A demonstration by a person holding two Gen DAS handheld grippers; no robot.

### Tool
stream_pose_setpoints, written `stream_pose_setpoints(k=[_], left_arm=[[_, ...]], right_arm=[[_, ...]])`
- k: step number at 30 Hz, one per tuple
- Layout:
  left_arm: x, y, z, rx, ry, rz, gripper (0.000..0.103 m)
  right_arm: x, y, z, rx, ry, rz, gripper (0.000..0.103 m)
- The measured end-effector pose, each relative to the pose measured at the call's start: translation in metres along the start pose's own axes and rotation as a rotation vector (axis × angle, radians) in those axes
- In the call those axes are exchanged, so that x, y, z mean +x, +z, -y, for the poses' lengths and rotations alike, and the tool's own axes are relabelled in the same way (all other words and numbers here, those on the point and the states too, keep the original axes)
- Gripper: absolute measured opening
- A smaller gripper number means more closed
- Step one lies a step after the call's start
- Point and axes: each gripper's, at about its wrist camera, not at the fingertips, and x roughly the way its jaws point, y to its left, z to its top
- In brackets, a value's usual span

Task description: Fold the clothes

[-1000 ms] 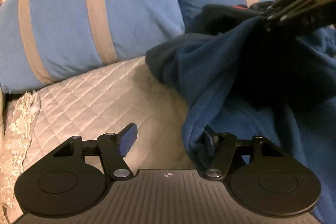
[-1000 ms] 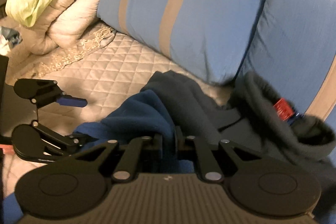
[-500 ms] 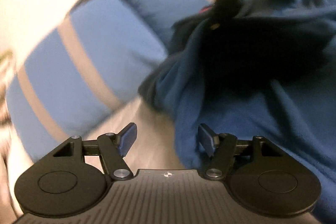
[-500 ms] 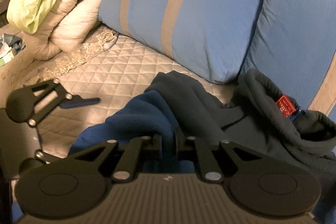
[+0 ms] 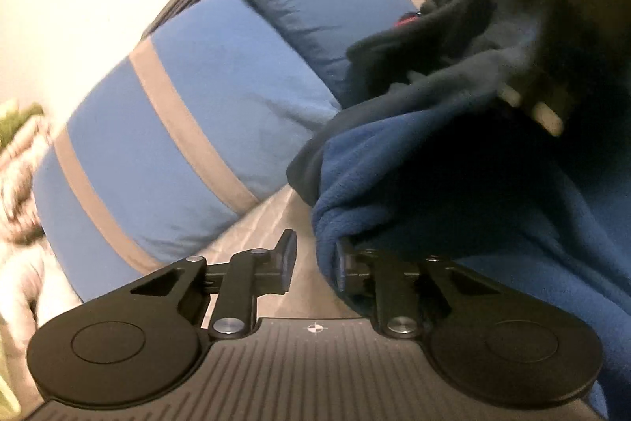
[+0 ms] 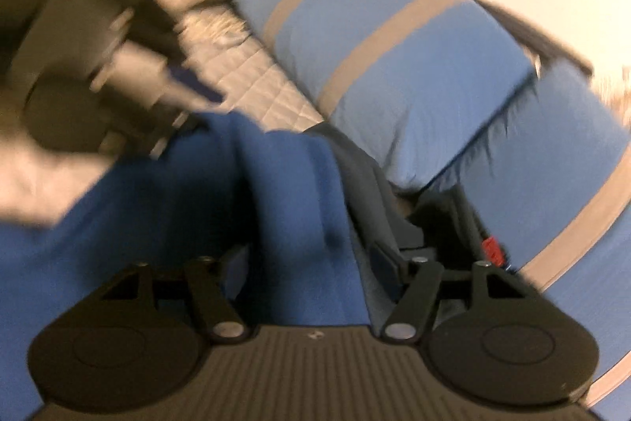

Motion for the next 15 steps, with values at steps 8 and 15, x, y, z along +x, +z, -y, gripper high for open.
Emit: stream_pose_setpoints(k=[8,15], left_arm=[[-0.003,-0.004,-0.028,-0.212,-0.120,-0.049,0.017],[0.005,-0.011,-0.040,-0.277,-0.196,-0.079,0.018]], right_arm=[[-0.003,-0.044,-0.050,-0.453,-0.203,-0.059,0.065],[-0.019,-0.051,-0.012,-0.395,-0.137,-0.062,0.007]])
